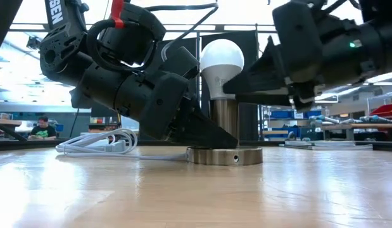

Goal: Screw lightbulb
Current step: Remove the lightbulb from the lamp

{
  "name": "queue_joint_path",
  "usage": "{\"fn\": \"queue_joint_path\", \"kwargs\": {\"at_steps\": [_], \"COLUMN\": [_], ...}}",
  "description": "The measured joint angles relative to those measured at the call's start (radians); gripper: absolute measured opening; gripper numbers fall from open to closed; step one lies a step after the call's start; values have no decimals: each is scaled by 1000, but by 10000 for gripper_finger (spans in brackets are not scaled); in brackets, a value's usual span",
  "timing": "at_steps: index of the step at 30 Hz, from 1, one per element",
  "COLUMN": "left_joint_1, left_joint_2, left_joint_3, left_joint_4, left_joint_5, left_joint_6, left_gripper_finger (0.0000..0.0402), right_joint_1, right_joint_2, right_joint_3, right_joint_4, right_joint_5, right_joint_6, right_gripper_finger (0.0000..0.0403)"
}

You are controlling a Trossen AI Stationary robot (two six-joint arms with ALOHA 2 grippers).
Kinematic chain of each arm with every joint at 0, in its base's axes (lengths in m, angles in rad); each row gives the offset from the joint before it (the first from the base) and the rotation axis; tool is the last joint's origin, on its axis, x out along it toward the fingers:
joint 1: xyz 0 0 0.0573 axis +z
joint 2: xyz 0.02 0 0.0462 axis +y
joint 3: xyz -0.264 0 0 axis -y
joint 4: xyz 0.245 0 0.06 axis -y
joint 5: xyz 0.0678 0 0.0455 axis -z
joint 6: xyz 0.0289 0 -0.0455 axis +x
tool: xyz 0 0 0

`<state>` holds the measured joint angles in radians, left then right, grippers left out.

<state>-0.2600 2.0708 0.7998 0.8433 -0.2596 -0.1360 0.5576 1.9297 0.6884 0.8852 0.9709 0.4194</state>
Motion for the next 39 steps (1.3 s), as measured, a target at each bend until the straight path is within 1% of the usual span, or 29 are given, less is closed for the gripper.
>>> {"fn": "queue_joint_path", "kwargs": {"at_steps": [3, 5, 7, 11, 13, 14, 17, 18, 19, 20, 21, 25, 27, 29, 32, 36, 39], "left_joint_1": [0, 0, 0, 1, 2, 2, 0, 0, 0, 0, 0, 0, 0, 0, 0, 0, 0], "left_joint_2": [0, 0, 0, 0, 0, 0, 0, 0, 0, 0, 0, 0, 0, 0, 0, 0, 0], "left_joint_3": [0, 0, 0, 0, 0, 0, 0, 0, 0, 0, 0, 0, 0, 0, 0, 0, 0], "left_joint_4": [0, 0, 0, 0, 0, 0, 0, 0, 0, 0, 0, 0, 1, 1, 1, 1, 1], "left_joint_5": [0, 0, 0, -3, -10, -10, -8, -6, -4, -4, -4, -4, -4, -3, -3, -3, -3], "left_joint_6": [0, 0, 0, -1, -2, -2, -2, -2, -2, -2, -2, -2, -2, -3, -3, -5, -6], "left_gripper_finger": [196, 196, 196, 196, 196, 196, 196, 196, 196, 196, 196, 196, 196, 196, 196, 196, 196], "right_joint_1": [-24, -33, -38, -26, -1, 16, 74, 95, 110, 119, 116, 69, 47, 29, 19, 31, 27], "right_joint_2": [0, 0, 0, 0, -2, -5, -19, -21, -21, -21, -21, -21, -21, -21, -21, -21, -21], "right_joint_3": [14, 17, 17, 12, -13, -29, -78, -90, -97, -98, -97, -79, -67, -53, -21, 16, 23], "right_joint_4": [4, 4, -5, -46, -51, -59, -73, -64, -50, -45, -33, -27, -20, -19, -22, -34, -34], "right_joint_5": [-63, -82, -71, 1, 82, 147, 391, 455, 479, 466, 418, 117, 41, 2, -16, 14, 15], "right_joint_6": [-26, -35, -37, -34, -17, 4, 122, 154, 165, 163, 156, 113, 86, 45, -53, -183, -230], "right_gripper_finger": [229, 229, 229, 229, 229, 229, 228, 228, 228, 228, 229, 229, 229, 229, 229, 229, 230]}}
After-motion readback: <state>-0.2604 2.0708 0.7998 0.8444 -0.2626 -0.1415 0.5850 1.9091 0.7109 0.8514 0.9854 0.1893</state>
